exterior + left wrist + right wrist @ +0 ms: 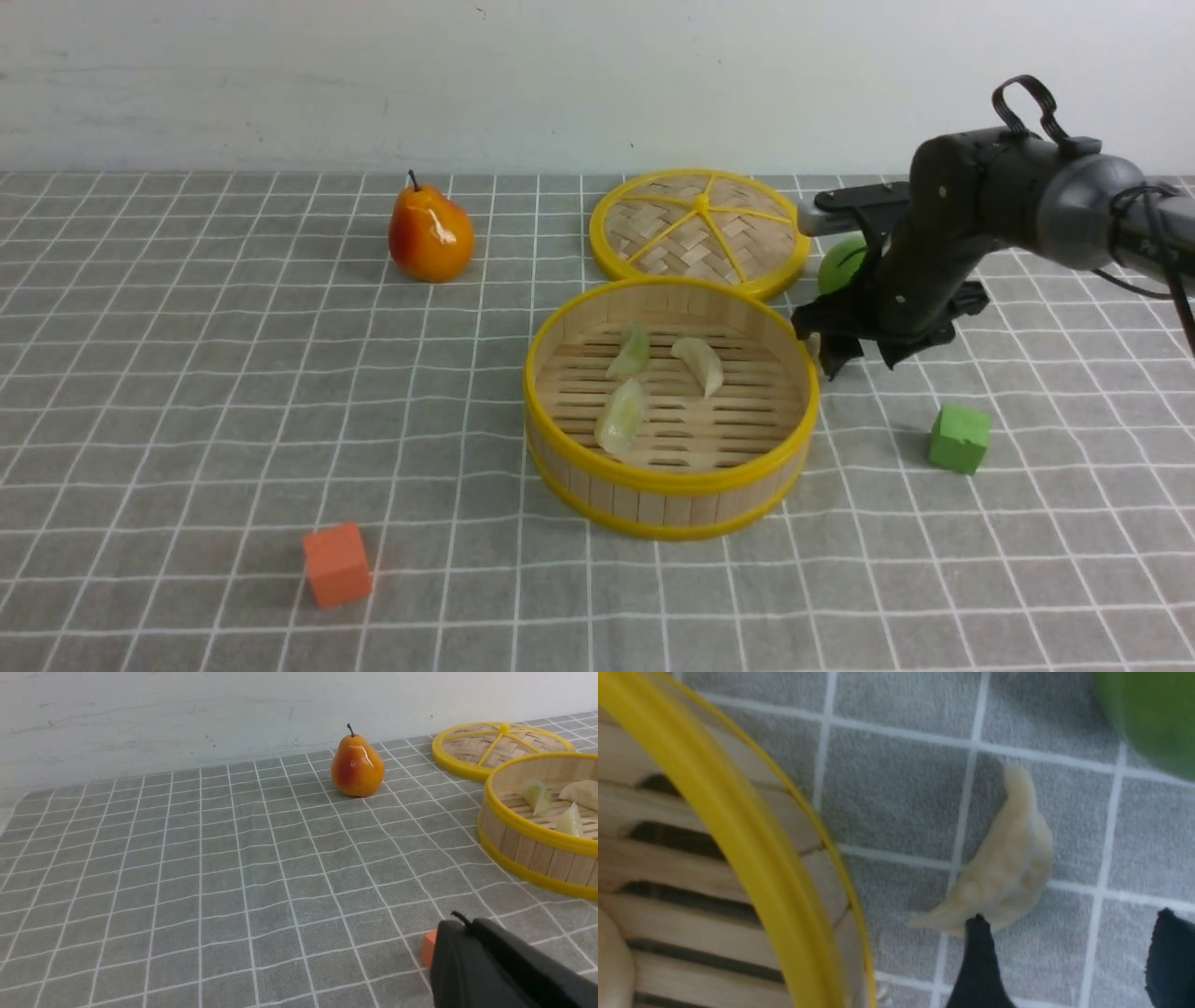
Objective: Put the dumplings into the steamer on the table with the grey tablecloth.
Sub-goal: 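Reach for and grasp a dumpling lying on the table beside the steamer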
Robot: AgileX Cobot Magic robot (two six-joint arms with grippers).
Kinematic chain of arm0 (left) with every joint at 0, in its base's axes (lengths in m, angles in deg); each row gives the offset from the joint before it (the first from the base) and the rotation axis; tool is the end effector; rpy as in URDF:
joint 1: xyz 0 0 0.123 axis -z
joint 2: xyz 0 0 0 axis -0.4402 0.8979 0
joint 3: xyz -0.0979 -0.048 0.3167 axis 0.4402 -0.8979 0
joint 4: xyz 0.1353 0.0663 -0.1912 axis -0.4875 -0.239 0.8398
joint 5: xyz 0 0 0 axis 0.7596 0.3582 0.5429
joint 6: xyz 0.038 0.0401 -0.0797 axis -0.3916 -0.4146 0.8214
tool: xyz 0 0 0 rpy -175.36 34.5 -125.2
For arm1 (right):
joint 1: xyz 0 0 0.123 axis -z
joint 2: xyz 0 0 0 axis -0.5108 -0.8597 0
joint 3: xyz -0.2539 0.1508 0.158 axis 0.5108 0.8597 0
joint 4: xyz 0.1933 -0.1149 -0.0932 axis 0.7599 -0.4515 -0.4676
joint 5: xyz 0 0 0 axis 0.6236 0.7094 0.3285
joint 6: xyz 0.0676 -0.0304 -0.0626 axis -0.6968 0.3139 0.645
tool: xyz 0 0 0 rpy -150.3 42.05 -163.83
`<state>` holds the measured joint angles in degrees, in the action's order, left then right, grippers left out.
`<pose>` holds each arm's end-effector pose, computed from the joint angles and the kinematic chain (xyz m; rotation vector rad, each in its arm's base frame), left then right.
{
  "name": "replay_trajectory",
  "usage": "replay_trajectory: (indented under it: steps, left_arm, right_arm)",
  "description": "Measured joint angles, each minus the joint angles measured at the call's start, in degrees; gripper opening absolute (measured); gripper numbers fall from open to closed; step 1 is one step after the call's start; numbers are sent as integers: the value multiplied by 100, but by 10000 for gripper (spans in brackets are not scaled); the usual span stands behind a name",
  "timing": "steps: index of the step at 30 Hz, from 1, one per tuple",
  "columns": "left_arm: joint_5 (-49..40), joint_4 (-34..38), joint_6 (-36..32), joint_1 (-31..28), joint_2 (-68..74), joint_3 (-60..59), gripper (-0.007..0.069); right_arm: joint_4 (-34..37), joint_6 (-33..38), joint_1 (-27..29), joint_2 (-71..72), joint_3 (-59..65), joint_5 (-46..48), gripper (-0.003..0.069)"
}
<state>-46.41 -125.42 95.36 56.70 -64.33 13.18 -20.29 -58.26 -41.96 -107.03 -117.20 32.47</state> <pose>-0.0034 0.0401 0.2534 0.2201 1.7049 -0.0849 0.5082 0.1028 0.2202 -0.1503 2.6810 0.1150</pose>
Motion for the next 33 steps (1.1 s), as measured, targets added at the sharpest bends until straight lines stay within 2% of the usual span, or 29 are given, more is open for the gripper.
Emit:
replay_trajectory:
  steps: [6, 11, 13, 20, 26, 30, 33]
  left_arm:
    - [0, -18, 0, 0, 0, 0, 4]
    - [0, -18, 0, 0, 0, 0, 6]
    - [-10, -22, 0, 0, 0, 0, 6]
    - [-47, -22, 0, 0, 0, 0, 10]
    - [-47, -38, 0, 0, 0, 0, 14]
    - [-47, -38, 0, 0, 0, 0, 15]
    - [-47, -42, 0, 0, 0, 0, 16]
  right_arm:
    - [216, -49, -6, -135, -11, -400, 371]
    - [436, -116, -6, -153, -64, -269, 263]
    - [429, -121, -6, -153, -114, -102, 253]
    - [429, -333, -6, -63, -493, -3, 309]
    - [429, -998, -6, -220, -516, -387, 394]
    - [484, -1228, -6, -440, -516, -352, 396]
    - [516, -1311, 0, -525, -521, -287, 353]
